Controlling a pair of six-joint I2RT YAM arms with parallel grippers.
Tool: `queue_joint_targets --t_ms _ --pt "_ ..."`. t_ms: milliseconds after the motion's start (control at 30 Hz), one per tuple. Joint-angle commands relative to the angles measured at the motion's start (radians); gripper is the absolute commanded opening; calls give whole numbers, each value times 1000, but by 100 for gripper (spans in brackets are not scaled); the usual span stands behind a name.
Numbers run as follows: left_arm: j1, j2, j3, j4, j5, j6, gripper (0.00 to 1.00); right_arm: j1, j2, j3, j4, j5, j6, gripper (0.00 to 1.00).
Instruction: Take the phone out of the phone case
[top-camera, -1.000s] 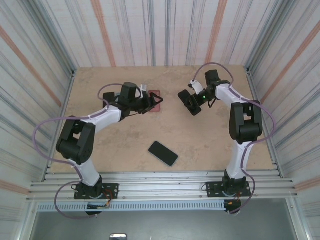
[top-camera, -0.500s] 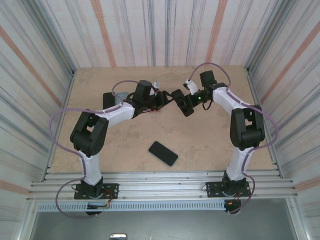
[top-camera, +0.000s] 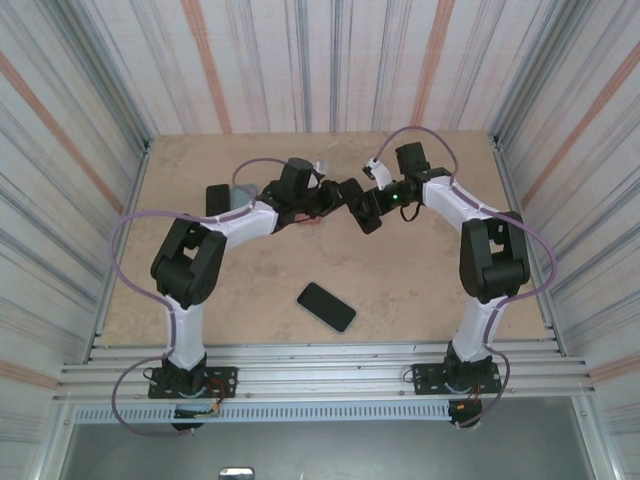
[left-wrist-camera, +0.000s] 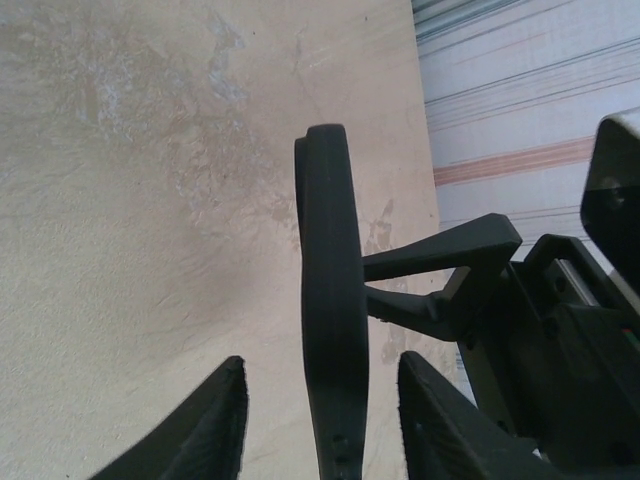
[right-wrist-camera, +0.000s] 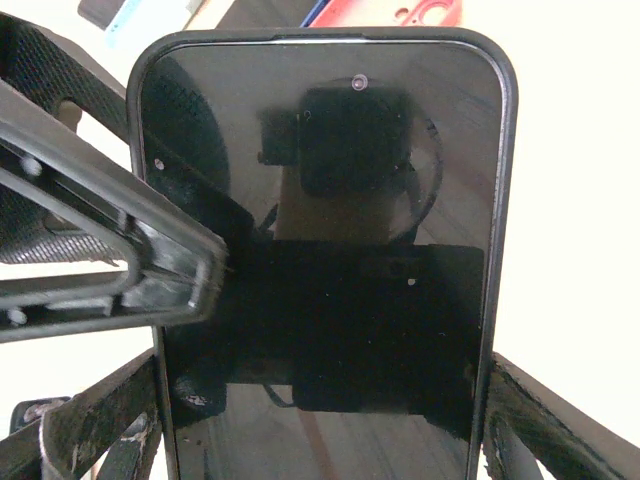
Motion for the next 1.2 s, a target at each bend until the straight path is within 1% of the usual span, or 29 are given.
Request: queue_joint_targets --t_ms 0,333,433,500,567,633,767,933,1033,1167 --pt "-6 20 43 3 9 4 38 11 -46 5 31 -46 32 54" --pt "-8 25 50 6 22 -6 20 18 -43 4 45 -56 44 54" --pt "-7 23 53 11 27 -11 16 20 -42 4 49 -57 46 57" --pt "-6 20 54 18 33 -12 11 19 -40 1 52 -58 46 60" --pt "-6 15 55 18 38 -12 10 20 -42 -6 66 -55 53 66" --pt "-4 6 57 19 43 -12 9 18 -47 -19 80 -61 58 75" --pt "11 -15 47 28 55 -18 9 8 -56 -30 88 -79 77 84" --pt "32 -55 40 31 73 -17 8 -6 -111 -88 137 -72 100 90" --pt "45 -90 29 39 84 -19 9 -27 -149 -126 166 -87 145 90" --pt "68 -150 -5 59 91 -25 9 -67 -233 -240 285 -119 263 88"
